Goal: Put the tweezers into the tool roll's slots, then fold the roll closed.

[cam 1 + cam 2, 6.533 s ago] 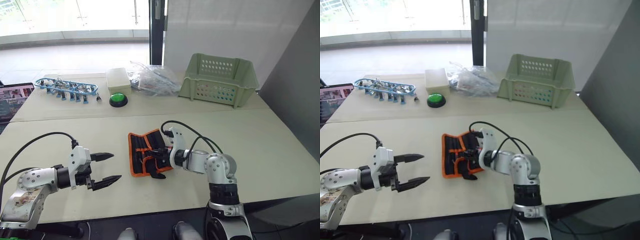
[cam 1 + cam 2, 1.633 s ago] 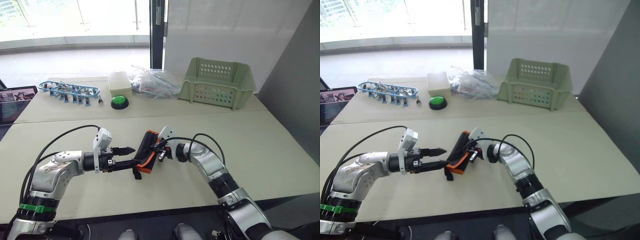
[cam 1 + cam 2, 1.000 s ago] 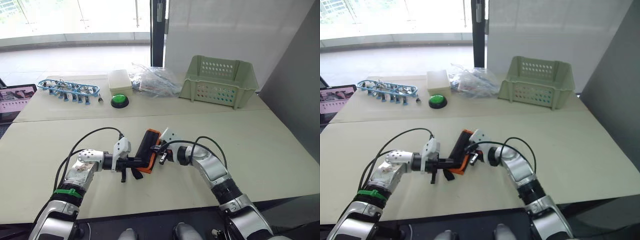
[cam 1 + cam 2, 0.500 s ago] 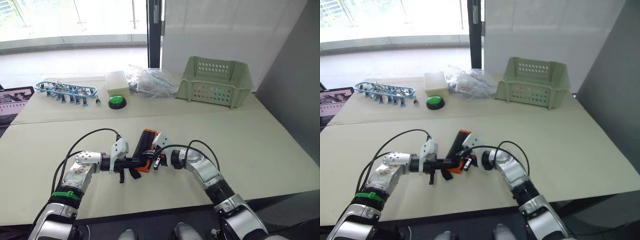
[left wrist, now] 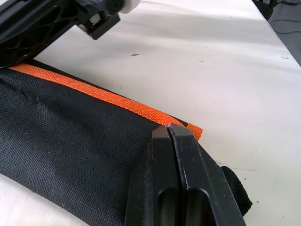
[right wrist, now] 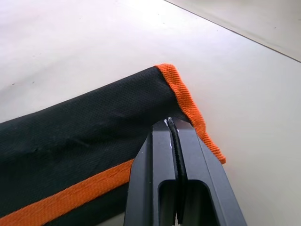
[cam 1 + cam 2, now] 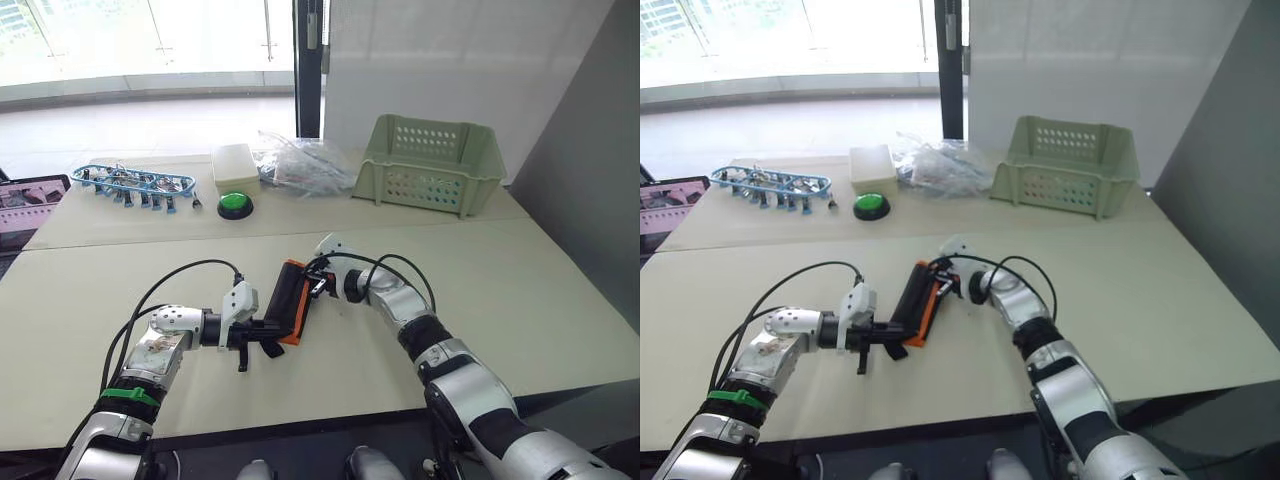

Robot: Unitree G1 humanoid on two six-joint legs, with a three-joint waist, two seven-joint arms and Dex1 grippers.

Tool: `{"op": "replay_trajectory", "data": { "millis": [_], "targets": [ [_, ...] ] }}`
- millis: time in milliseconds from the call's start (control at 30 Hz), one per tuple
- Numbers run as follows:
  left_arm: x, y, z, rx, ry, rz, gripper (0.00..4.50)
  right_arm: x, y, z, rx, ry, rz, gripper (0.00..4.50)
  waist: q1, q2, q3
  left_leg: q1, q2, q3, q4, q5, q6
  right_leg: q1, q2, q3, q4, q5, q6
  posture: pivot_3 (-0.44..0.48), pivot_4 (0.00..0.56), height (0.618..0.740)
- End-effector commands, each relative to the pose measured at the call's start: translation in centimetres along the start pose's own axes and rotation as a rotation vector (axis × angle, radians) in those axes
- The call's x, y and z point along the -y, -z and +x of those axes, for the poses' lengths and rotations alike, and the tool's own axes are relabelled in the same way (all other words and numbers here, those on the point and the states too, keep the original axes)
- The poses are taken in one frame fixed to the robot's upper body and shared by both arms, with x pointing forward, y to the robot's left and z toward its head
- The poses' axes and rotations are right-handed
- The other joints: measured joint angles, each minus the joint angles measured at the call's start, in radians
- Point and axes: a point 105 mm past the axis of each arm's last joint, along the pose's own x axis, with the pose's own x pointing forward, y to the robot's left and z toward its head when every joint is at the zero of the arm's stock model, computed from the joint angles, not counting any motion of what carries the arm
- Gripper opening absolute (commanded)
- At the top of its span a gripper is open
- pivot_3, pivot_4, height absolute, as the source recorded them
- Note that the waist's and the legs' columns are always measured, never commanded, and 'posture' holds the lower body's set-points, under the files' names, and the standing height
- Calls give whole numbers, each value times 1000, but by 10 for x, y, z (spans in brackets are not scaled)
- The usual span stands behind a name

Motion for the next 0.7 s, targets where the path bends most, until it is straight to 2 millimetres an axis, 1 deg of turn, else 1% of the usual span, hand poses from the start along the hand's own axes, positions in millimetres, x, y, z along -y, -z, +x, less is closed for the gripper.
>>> {"op": "replay_trajectory", "data": {
  "millis": [33,100,200,300,367,400,467,500,600,700],
  "targets": [
    [6,21,0,-69,7,-54,41,4,8,2,-36,26,11,0,1,0,0,-2,0,0,0,0,0,-2,0,1,1,0,0,0,150,725],
    [6,20,-2,-66,2,-52,41,4,3,3,-13,13,12,0,1,0,0,-2,0,0,0,0,0,-3,0,1,1,0,0,0,150,725],
    [3,16,-9,-52,-32,-49,41,2,-18,-3,99,-33,-5,0,0,0,0,-2,0,0,0,0,0,-3,0,1,1,0,0,0,150,725],
    [4,2,-28,-6,-93,-46,41,-1,-48,-30,263,-86,-44,0,-3,0,0,-6,0,0,0,0,0,-6,0,1,1,0,0,0,150,725],
    [4,-9,-43,46,-153,-43,41,-2,-56,-54,310,-87,-66,0,-3,1,1,-10,0,0,0,-1,0,-10,0,1,1,0,1,0,150,725],
    [4,-17,-53,72,-198,-41,41,1,-57,-70,323,-81,-70,0,-1,1,1,-13,0,0,0,-1,0,-12,0,1,1,0,1,0,150,725],
    [3,-23,-74,94,-298,-35,41,7,-55,-100,326,-57,-61,0,4,1,1,-22,0,-1,0,-1,0,-22,-1,1,2,1,-1,0,150,725],
    [2,-23,-84,99,-347,-38,41,12,-51,-113,312,-36,-58,0,6,1,1,-23,0,-1,0,-1,0,-23,-1,1,2,3,-4,0,150,725],
    [5,-11,-118,84,-516,-59,833,29,-22,-155,208,46,-77,826,15,0,1,-24,-1,-1,0,-2,0,-22,-3,-1,-1,3,-5,0,150,725],
    [14,4,-148,41,-637,-65,1827,40,4,-189,154,107,-66,1843,19,0,1,-23,-2,1,0,-2,0,-20,-5,0,-6,3,-4,0,150,725]
  ]
}}
